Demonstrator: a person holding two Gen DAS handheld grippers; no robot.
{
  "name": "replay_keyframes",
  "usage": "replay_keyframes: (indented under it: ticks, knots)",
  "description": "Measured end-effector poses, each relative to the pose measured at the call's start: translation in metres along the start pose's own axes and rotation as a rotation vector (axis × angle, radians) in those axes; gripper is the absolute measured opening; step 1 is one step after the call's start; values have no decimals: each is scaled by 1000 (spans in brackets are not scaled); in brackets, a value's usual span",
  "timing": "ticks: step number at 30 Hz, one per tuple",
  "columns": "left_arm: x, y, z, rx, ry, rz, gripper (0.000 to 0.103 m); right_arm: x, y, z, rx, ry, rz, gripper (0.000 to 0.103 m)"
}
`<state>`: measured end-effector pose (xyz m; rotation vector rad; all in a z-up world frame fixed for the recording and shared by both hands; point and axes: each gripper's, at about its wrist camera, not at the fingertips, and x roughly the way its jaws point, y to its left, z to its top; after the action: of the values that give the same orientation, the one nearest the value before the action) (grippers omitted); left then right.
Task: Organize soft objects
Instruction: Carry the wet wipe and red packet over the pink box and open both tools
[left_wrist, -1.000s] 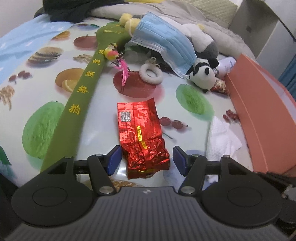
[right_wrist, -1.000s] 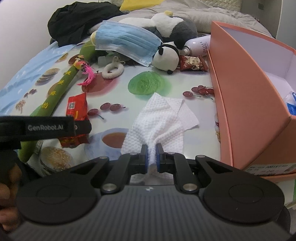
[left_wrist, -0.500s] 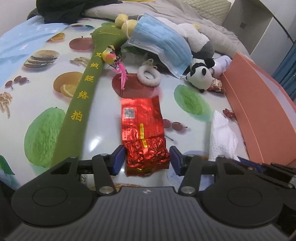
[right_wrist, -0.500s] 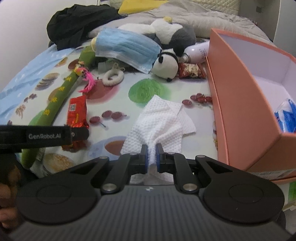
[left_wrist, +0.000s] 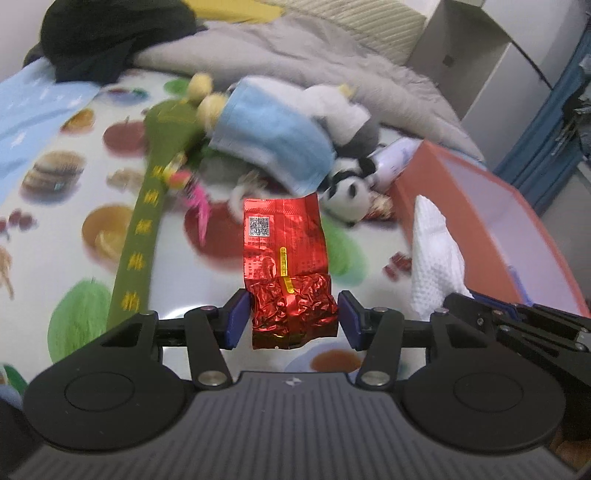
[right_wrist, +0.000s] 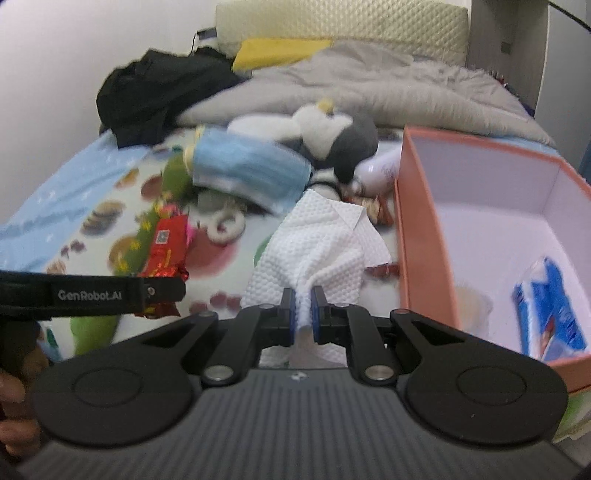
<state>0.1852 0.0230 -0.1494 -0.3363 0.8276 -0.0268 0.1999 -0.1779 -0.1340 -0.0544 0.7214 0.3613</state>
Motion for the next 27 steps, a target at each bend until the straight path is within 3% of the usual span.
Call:
replay_keyframes:
  ticks: [14,20,27]
  knots:
    - [-50,-75,82,121,-89,-146,58,-74,-29,85,-4,-211,-75,13]
    - [-55,-122,104,200,-107,-184,58,-90,-51,109,15,-210,-144,13]
    - [-33,-178,121,250,-50,-232,58,-100,-96,112,96,-176,-194,13]
